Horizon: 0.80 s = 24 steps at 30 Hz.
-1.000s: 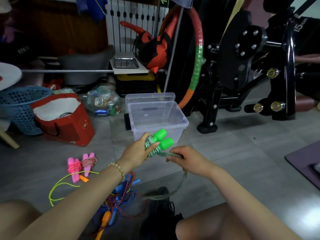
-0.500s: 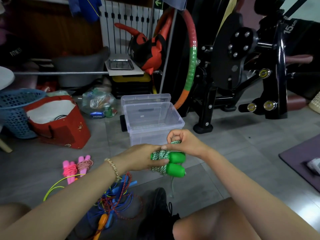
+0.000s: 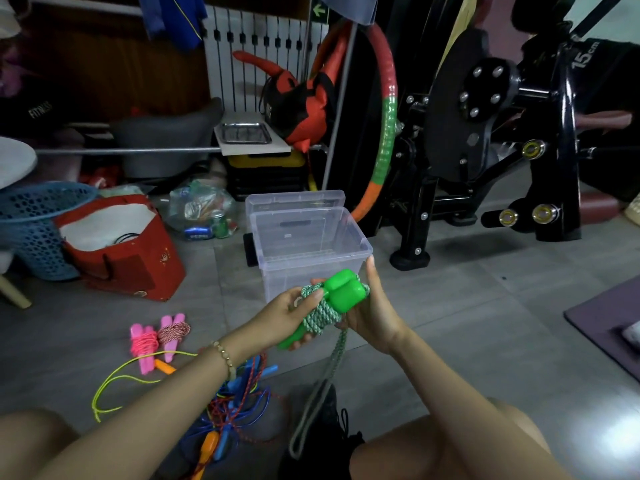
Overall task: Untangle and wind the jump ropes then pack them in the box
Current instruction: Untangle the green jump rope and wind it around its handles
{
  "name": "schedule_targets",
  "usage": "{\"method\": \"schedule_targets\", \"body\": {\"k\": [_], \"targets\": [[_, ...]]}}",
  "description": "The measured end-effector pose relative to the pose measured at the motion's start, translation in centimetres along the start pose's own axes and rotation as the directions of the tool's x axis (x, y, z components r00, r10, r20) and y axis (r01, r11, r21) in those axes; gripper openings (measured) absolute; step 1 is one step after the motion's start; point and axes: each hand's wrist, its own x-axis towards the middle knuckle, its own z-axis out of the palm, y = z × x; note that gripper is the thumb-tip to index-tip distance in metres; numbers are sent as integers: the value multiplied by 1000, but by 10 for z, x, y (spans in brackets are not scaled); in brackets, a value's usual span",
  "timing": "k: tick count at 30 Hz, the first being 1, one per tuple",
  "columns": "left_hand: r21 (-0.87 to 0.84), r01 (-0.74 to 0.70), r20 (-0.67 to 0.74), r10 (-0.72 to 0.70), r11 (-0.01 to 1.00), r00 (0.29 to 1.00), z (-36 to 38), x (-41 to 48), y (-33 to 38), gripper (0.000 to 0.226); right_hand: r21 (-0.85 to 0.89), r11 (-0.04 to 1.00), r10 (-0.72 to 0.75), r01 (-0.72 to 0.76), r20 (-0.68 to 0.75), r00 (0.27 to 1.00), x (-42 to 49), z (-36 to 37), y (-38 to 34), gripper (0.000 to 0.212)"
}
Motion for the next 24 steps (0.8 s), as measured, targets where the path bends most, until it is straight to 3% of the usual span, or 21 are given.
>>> {"method": "schedule_targets", "body": {"k": [3, 5, 8, 10, 12, 15, 18, 21, 24], "targets": [[-90, 26, -123, -37, 996, 992, 8, 2, -3, 31, -23, 998, -51, 50, -19, 999, 0, 4, 5, 94], [-157, 8, -225, -44, 988, 973, 9, 6, -2, 36, -49, 997, -58, 56, -27, 998, -2, 5, 8, 84], [-245, -30, -365, -64, 969, 929, 4, 14, -3, 33, -258, 963, -105, 76, -100, 989, -9, 12, 18, 51], [-264, -22, -401, -89, 964, 912, 0, 18, -5, 30, -378, 918, -159, 118, -79, 984, -12, 16, 25, 29], [-245, 3, -399, -103, 970, 911, 0, 19, -5, 29, -475, 869, -178, 141, -32, 984, -14, 15, 29, 20], [-99, 40, -407, -77, 994, 910, -1, 17, -4, 29, -674, 729, -154, 124, 15, 988, -20, 10, 20, 26], [192, 32, -366, 41, 981, 930, -7, 13, -8, 36, -825, 551, -124, 126, 68, 990, -27, 6, 1, 23], [432, 39, -194, 51, 901, 980, -13, 11, -11, 45, -817, 549, -190, 177, 84, 978, -29, 3, -23, 21], [580, 0, 36, -26, 814, 999, -12, 11, -1, 59, -810, 553, -191, 196, 106, 976, -28, -3, -38, 3]]}}
